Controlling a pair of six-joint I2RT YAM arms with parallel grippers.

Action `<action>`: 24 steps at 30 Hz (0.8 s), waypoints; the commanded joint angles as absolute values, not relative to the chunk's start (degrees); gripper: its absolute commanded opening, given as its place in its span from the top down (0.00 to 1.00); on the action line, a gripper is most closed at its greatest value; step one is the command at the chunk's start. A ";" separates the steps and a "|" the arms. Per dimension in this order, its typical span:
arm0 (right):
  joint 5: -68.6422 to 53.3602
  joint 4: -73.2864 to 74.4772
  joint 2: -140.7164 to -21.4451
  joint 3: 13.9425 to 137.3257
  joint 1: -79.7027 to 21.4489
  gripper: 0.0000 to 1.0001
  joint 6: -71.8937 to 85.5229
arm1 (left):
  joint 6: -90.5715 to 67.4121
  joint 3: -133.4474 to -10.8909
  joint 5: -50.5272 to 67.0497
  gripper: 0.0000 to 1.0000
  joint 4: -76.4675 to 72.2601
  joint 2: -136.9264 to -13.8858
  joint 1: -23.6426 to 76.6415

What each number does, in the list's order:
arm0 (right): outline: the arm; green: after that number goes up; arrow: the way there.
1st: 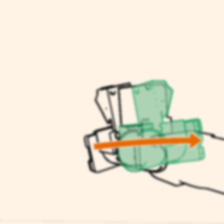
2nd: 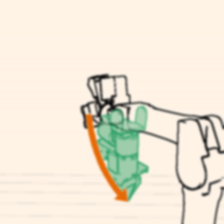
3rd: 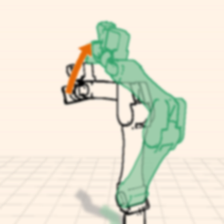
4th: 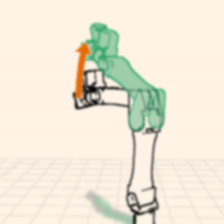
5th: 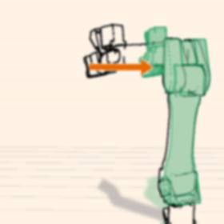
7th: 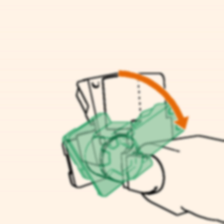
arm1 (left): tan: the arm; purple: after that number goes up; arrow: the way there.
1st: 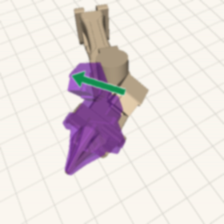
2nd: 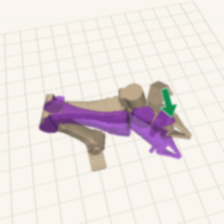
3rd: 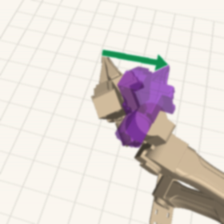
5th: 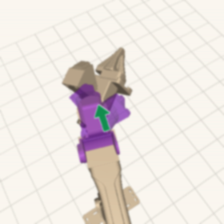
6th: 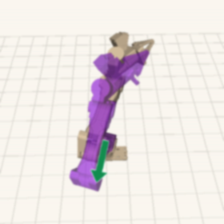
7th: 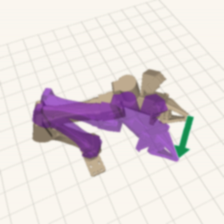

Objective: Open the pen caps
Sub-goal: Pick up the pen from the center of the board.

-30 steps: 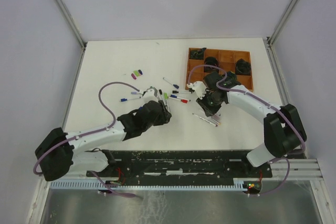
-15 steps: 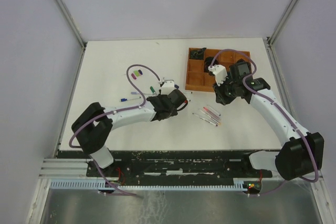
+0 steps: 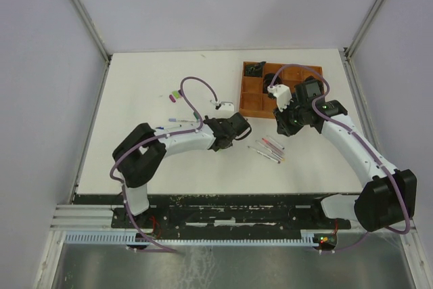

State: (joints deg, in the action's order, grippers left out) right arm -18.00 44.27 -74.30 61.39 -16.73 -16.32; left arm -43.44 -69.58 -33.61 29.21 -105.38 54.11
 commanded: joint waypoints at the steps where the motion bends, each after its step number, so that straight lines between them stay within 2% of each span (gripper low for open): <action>1: -18.72 43.55 -74.09 63.42 -16.35 0.72 -16.41 | -41.37 -71.85 -36.83 0.63 30.13 -106.03 53.77; 24: -19.76 43.75 -73.65 63.50 -15.83 0.72 -16.38 | -42.28 -69.57 -34.67 0.66 27.64 -108.72 51.64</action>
State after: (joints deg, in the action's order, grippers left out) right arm -18.46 44.31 -74.30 61.39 -16.25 -16.34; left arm -43.05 -69.69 -34.02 29.65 -109.14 52.05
